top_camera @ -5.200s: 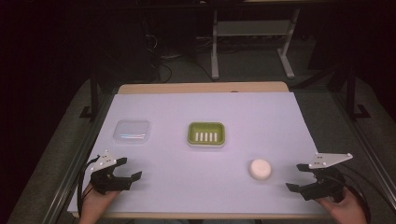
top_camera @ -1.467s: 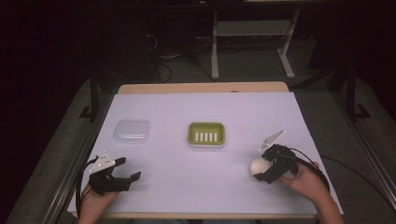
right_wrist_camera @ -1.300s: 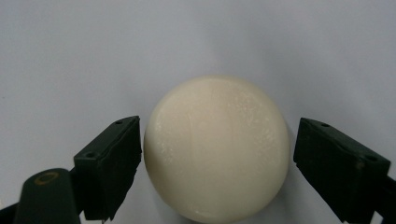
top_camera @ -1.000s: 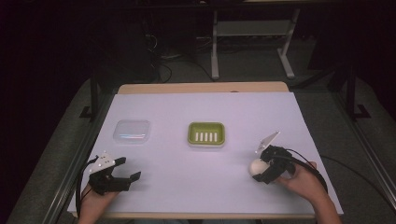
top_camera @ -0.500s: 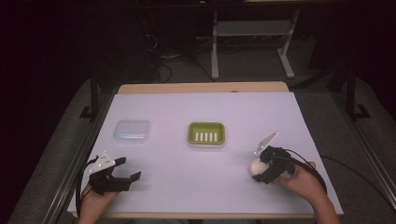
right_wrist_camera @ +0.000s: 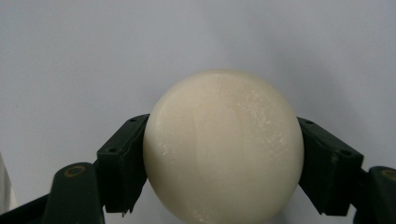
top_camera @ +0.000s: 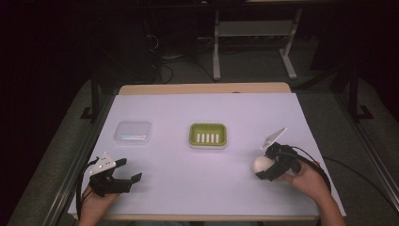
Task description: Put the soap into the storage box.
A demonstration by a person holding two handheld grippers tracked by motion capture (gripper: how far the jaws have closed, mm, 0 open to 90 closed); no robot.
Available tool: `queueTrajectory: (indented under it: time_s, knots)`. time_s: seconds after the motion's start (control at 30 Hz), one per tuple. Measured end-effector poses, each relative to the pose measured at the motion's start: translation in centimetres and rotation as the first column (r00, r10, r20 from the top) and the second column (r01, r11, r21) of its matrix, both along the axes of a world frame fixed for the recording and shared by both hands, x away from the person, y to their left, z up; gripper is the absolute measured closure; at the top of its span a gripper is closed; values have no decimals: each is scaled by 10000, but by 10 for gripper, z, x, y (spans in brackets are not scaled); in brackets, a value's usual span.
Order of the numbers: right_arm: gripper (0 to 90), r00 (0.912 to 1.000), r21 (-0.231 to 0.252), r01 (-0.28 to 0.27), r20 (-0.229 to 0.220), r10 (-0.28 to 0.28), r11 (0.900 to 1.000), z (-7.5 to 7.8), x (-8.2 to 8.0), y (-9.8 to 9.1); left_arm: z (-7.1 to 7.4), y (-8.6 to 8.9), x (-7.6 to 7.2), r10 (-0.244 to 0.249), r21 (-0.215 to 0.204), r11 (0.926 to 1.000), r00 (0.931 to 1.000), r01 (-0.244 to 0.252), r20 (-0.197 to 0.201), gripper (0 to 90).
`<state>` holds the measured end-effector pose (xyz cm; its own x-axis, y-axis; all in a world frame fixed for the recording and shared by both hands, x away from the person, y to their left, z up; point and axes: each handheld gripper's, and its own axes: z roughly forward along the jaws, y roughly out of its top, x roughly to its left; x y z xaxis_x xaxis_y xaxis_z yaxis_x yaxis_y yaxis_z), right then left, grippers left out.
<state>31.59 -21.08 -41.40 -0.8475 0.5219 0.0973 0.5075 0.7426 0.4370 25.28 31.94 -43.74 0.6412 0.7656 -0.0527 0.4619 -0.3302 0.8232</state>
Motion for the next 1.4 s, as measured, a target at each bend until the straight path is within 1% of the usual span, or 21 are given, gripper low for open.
queueTrajectory:
  time_s: [0.1,0.13,0.27,0.3,0.37,0.5,0.53,0.8,0.93,1.07,1.2,1.4]
  knots:
    - [247,10000,21,-32,4,32,10000,3,2,0,0,0,0,-13,32,10000,10000,13,-4,144]
    - [247,10000,99,1,5,-1,10000,5,3,1,0,-1,0,-50,22,10000,10000,50,60,144]
    - [247,10000,231,69,-70,-67,9997,9,6,2,0,-1,0,-76,34,10000,9999,75,81,144]
    - [247,10000,213,1,43,-1,9998,9,8,3,0,-1,0,-78,20,10000,9999,78,82,144]
    - [247,10000,244,-45,13,45,9997,11,9,4,0,-1,0,-72,15,10000,9999,72,80,144]
    - [247,9999,238,-125,89,122,9996,15,12,6,0,-1,0,-81,55,10000,9999,81,84,144]
    - [247,9998,337,-145,112,142,9993,17,15,7,0,-2,0,-74,38,10000,9999,74,85,144]
    - [247,9995,393,-266,150,260,9989,26,24,14,1,-1,0,-75,56,10000,9999,75,100,144]
    - [247,9992,293,-360,206,354,9989,29,29,18,1,-2,0,-78,40,10000,9999,78,108,144]
    - [247,9989,396,-408,225,399,9984,32,34,21,1,-2,0,-109,69,9999,9998,108,145,143]
    - [247,9990,367,-409,215,401,9985,33,37,23,1,-2,0,-111,60,9999,9998,110,164,143]
    - [247,9979,343,-578,300,567,9977,39,42,30,1,-2,0,-112,76,9999,9998,111,184,143]
